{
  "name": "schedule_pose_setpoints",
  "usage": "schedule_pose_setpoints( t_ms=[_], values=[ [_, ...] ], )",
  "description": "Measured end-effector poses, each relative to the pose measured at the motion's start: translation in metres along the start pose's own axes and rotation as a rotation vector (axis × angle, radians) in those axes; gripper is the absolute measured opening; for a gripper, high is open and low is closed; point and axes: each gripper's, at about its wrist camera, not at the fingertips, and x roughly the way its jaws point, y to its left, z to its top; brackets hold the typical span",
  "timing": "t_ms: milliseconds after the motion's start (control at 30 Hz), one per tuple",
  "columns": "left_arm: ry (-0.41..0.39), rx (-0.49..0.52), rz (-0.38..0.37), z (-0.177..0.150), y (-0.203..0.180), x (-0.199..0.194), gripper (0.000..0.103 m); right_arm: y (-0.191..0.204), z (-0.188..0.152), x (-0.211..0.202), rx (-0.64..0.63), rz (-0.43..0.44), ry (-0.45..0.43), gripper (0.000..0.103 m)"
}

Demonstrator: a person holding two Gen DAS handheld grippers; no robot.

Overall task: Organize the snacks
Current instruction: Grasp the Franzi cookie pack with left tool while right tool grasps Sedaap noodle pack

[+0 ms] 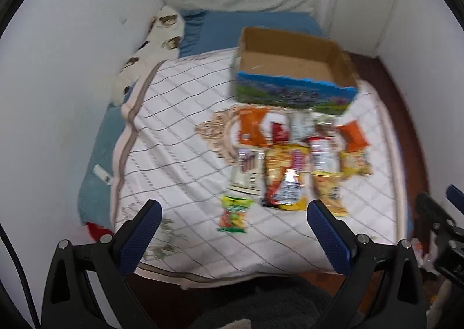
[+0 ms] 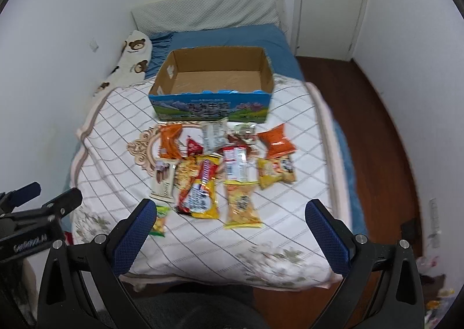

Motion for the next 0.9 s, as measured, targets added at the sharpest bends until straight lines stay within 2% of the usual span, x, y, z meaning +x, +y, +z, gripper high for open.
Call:
schedule_pose_setpoints(
  t_ms=[100,167,233,467,533,633,733,767,800,900],
  values=[
    [0.056,0.003,0.056,0.011,0.007,0.044,0.103,-0.002,0.007,0.043,0.031,0.061,0.041,0.103],
    [0.120,-0.003,0.048,0.018,0.012,0.082,0.103,-0.001,0.010,0.075,0.050,0.087,0.089,0.103],
    [0.204,0.004,0.005,0.023,0.014,0.122,0.103,-0.002,0.011,0.109,0.073,0.111,0.132,0.103],
    [0.376,0.050,-0.092,0.037,-0.008,0.252,0.102,0.005,-0.003,0.222,0.133,0.100,0.271,0.098],
    [0.407,0.077,-0.120,0.041,-0.018,0.283,0.099,0.008,-0.009,0.244,0.147,0.078,0.307,0.096],
    [0.430,0.124,-0.119,0.041,-0.028,0.313,0.097,0.015,-0.017,0.272,0.179,0.079,0.341,0.096],
    [0.438,0.168,-0.119,0.038,-0.034,0.330,0.075,0.026,-0.022,0.293,0.179,0.070,0.363,0.096],
    [0.439,0.180,-0.131,0.036,-0.034,0.334,0.060,0.030,-0.023,0.297,0.179,0.070,0.369,0.096],
    [0.437,0.184,-0.126,0.035,-0.032,0.336,0.057,0.034,-0.023,0.302,0.178,0.070,0.377,0.096],
    [0.409,0.182,-0.100,0.034,-0.019,0.331,0.057,0.045,-0.023,0.318,0.160,0.062,0.386,0.096]
  ],
)
